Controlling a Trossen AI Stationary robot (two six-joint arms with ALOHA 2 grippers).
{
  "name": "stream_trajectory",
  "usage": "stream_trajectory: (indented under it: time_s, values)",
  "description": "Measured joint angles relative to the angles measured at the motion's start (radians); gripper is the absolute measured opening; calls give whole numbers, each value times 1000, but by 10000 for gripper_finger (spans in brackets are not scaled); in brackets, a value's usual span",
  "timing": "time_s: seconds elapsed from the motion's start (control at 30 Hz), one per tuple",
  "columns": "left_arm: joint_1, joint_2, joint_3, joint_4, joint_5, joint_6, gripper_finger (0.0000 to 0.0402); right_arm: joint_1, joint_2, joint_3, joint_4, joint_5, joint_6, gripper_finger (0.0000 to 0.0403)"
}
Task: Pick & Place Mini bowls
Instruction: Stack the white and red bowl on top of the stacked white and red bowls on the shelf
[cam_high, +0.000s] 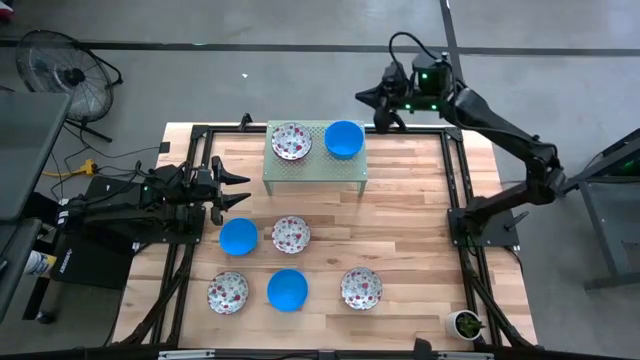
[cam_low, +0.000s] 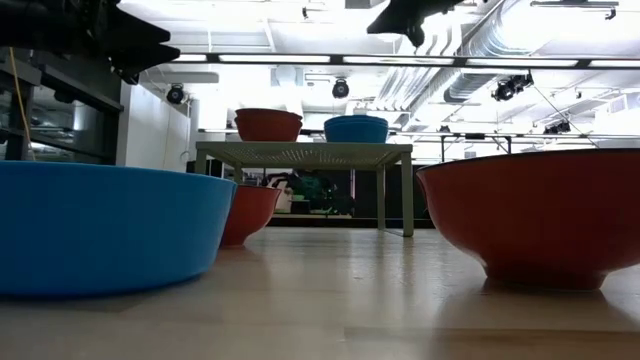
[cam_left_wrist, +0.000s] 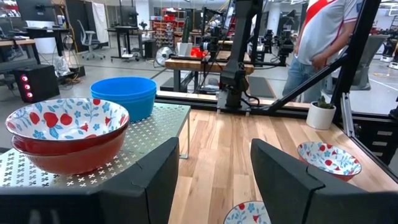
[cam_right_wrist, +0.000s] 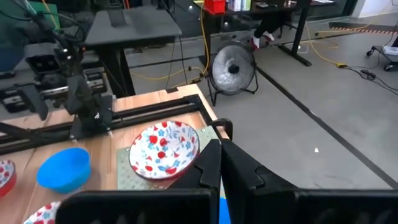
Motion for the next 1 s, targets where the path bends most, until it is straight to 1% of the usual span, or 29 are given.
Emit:
stream_trajectory:
  time_s: [0.47,0.6,0.63,0.77,1.0]
  values:
    - [0,0,0,-53,-3,0,195,0,-54,0,-111,-8,-43,0]
    - [0,0,0,-51,-3,0,195,3,-53,0,-165,-111,-57,0]
    - [0,0,0,-51,-3,0,195,7,-53,0,-177,-121,-66,0]
    - [0,0,0,-51,-3,0,195,24,-53,0,-217,-105,-94,0]
    - [0,0,0,-50,-6,0,195,58,-53,0,-282,-112,-121,0]
